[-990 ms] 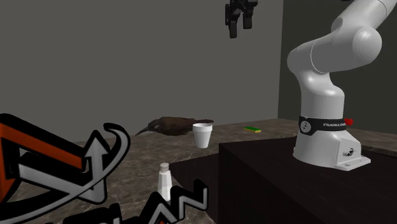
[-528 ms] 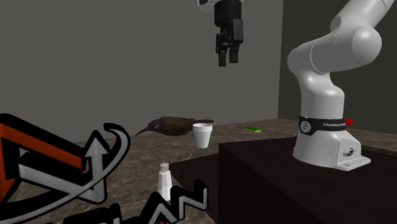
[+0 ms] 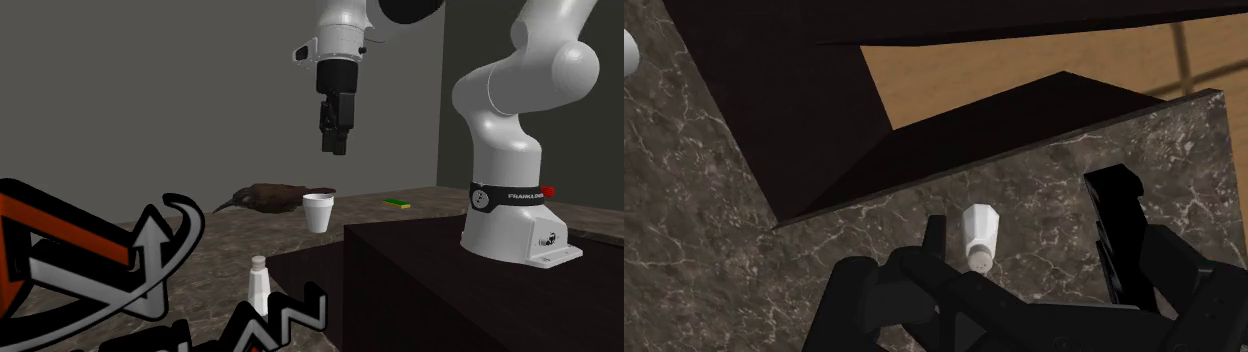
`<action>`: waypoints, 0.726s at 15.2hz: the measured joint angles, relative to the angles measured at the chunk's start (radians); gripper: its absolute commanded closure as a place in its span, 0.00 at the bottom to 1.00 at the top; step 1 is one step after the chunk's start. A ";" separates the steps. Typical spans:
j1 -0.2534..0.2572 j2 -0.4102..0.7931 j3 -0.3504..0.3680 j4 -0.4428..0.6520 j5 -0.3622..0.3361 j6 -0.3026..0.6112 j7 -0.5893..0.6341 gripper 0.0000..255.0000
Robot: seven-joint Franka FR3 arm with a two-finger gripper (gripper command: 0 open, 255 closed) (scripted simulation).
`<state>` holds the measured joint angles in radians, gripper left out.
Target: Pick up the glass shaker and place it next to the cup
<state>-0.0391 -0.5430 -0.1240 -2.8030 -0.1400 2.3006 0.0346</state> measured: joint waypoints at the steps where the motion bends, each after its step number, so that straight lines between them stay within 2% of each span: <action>1: 0.000 0.040 -0.004 -0.005 -0.002 0.053 0.001 0.00; 3: -0.005 0.115 -0.015 -0.031 -0.009 0.172 0.002 0.00; 7: -0.003 0.320 -0.038 -0.010 -0.004 0.395 -0.006 0.00; 11: 0.010 0.529 -0.049 0.030 0.048 0.601 -0.038 0.00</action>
<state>-0.0296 -0.0138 -0.1734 -2.7727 -0.0918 2.9016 -0.0034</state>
